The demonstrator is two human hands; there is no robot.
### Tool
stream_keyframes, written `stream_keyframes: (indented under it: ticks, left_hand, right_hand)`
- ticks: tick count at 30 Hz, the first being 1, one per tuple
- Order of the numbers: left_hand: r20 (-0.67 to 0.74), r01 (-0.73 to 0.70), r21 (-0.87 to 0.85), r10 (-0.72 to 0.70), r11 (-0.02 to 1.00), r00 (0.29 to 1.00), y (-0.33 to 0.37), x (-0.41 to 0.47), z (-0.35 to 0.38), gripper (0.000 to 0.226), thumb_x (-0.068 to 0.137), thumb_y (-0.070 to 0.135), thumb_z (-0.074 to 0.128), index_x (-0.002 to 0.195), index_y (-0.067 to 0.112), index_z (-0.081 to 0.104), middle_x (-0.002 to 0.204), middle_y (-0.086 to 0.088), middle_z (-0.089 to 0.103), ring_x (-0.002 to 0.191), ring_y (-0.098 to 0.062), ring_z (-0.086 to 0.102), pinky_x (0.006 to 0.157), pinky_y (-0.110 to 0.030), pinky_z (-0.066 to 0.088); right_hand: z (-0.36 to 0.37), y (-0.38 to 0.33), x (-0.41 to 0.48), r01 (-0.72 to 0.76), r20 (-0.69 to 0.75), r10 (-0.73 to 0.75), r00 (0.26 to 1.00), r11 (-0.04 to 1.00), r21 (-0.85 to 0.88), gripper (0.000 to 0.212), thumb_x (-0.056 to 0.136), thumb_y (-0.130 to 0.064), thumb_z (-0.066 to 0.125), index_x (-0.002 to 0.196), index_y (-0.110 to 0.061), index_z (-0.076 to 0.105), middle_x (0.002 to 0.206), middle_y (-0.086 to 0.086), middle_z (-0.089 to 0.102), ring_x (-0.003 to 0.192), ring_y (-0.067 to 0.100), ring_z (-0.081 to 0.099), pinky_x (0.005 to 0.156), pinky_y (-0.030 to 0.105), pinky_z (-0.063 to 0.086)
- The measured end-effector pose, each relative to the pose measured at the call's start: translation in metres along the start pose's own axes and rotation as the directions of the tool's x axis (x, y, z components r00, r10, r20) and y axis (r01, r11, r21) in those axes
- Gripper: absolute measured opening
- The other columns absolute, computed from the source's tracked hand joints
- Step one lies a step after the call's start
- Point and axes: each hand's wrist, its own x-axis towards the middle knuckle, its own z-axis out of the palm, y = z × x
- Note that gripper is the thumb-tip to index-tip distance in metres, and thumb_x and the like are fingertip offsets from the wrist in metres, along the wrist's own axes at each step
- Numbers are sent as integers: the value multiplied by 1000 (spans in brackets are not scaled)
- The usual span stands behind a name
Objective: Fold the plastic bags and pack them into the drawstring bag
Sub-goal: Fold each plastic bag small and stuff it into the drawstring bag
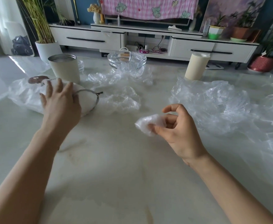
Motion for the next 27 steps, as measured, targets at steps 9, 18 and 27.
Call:
stream_keyframes:
  ticks: [9, 18, 27]
  left_hand:
    - [27, -385, -302, 411, 872, 911, 74, -74, 12, 60, 88, 38, 24, 135, 10, 48, 147, -4, 39, 143, -25, 20, 114, -39, 9]
    - [37, -643, -277, 677, 714, 735, 94, -111, 22, 50, 92, 23, 31, 137, 8, 47, 147, -3, 38, 142, -17, 21, 113, -45, 12]
    - [107, -634, 116, 625, 765, 773, 80, -99, 33, 48, 87, 29, 37, 128, 5, 43, 120, -19, 61, 118, -35, 55, 97, -62, 36]
  right_hand:
    - [13, 2, -1, 334, -65, -360, 931, 909, -249, 22, 63, -33, 81, 68, -18, 65, 108, -13, 51, 104, 2, 49, 89, 10, 36]
    - [10, 3, 4, 149, -243, -207, 948, 960, -236, 31, 78, -8, 61, 71, -26, 35, 63, -6, 46, 56, 5, 43, 52, 17, 35]
    - [-15, -9, 16, -59, 131, 43, 990, 990, 126, 35, 75, 16, 54, 90, -15, 62, 92, -4, 66, 88, 8, 61, 78, 13, 46]
